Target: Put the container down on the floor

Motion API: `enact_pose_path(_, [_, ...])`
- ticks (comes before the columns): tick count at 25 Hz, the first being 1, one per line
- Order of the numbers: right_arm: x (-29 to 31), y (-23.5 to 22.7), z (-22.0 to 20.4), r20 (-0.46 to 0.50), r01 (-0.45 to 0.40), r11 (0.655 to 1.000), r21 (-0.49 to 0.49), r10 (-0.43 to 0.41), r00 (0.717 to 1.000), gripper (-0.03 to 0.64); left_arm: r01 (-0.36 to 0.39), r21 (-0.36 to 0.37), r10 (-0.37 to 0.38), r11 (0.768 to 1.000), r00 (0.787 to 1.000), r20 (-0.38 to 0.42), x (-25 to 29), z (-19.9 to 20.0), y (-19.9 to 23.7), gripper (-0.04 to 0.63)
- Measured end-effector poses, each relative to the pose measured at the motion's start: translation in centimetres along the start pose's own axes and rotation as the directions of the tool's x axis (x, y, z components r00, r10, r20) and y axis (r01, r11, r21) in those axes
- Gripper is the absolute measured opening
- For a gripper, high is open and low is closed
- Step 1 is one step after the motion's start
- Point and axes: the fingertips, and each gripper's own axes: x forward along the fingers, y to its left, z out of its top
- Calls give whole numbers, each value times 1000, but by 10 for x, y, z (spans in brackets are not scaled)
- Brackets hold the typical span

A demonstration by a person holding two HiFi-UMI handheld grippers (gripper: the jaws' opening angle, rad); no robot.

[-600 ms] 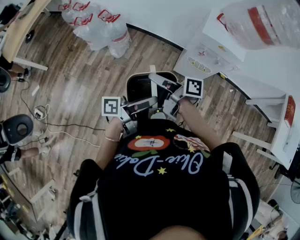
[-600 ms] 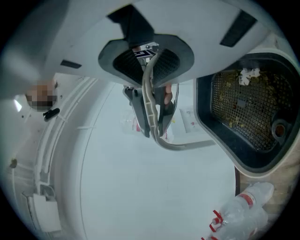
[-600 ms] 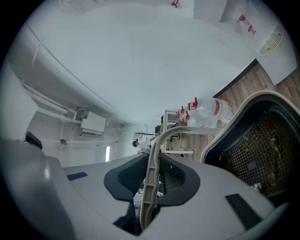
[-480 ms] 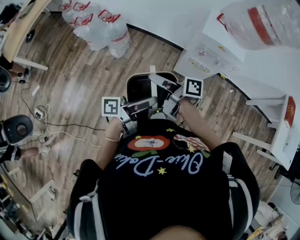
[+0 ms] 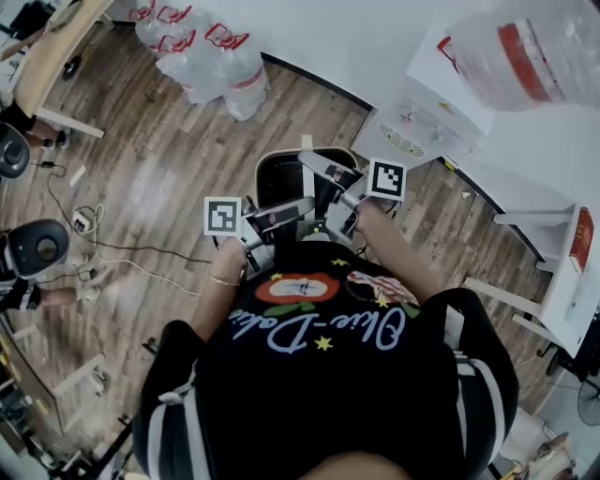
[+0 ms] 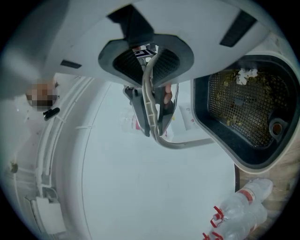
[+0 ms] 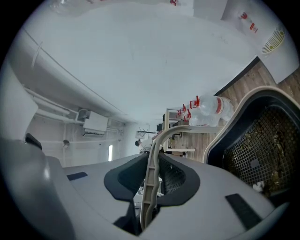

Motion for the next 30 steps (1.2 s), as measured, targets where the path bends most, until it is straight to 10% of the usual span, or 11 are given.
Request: enact_pose_path(30, [9,8,-5,-93,-44,999,-8,43,995,66,-26,91,15,996,993,114,-1,3,-4,55])
